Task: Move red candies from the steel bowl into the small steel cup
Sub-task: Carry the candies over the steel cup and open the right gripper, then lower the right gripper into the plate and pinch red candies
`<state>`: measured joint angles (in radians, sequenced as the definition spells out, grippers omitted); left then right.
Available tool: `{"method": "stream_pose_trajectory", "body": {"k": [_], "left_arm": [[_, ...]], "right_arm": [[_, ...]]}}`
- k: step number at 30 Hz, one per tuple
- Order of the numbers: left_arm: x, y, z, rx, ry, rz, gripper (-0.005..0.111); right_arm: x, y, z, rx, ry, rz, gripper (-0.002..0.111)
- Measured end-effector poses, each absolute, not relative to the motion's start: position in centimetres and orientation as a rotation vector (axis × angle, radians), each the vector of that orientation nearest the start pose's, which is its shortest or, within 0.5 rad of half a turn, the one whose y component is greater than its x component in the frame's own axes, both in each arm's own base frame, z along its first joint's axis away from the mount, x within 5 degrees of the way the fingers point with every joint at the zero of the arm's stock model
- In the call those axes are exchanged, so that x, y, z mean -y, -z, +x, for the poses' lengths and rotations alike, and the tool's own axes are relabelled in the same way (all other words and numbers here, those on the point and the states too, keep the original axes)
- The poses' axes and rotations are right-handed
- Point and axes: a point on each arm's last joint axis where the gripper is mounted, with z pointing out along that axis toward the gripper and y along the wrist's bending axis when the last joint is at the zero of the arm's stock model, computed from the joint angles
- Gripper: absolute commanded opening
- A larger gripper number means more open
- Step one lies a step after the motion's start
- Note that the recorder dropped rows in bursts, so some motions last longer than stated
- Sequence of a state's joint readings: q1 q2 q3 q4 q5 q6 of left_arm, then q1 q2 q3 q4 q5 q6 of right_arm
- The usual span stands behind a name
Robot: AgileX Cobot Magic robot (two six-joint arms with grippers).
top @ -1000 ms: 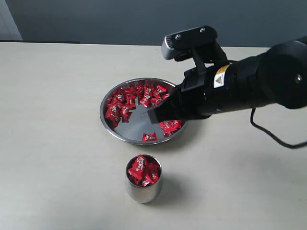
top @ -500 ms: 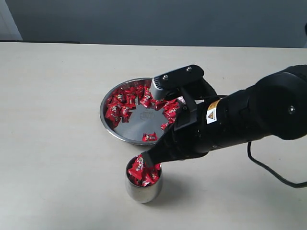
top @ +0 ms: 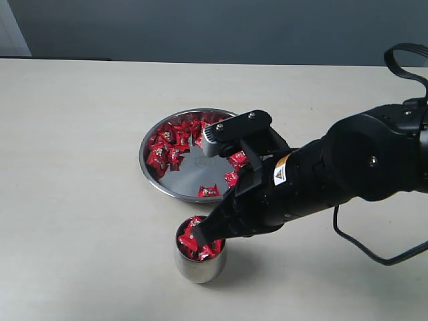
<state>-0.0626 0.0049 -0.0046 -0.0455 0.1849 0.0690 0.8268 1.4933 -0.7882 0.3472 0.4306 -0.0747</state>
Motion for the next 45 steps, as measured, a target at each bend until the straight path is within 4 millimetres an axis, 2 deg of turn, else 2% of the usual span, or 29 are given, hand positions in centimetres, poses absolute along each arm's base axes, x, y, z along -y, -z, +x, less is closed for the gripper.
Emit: {"method": "stream_pose_trajectory", "body": {"k": [10, 16, 18, 35, 45], "left_arm": [[0.4, -19.8, 5.6, -1.667, 0.036, 0.079, 0.002], [0.4, -19.8, 5.6, -1.667, 0.036, 0.079, 0.002], [0.4, -19.8, 5.6, -1.667, 0.036, 0.079, 0.002], [0.4, -19.8, 5.6, -1.667, 0.036, 0.079, 0.002], [0.4, -19.8, 5.6, -1.667, 0.036, 0.079, 0.002]], "right_arm": [[-21.6, -20.4, 18.0, -2.531, -0.558, -0.878, 0.002], [-21.7, -20.4, 18.0, -2.521, -0.564, -0.896, 0.020], [-21.7, -20.4, 18.0, -2.516, -0.561, -0.909, 0.022], [-21.8, -20.5, 18.0, -2.512, -0.559, -0.932, 0.022], [-22.3, -21.7, 18.5, -2.458, -0.548, -0.984, 0.022]]}}
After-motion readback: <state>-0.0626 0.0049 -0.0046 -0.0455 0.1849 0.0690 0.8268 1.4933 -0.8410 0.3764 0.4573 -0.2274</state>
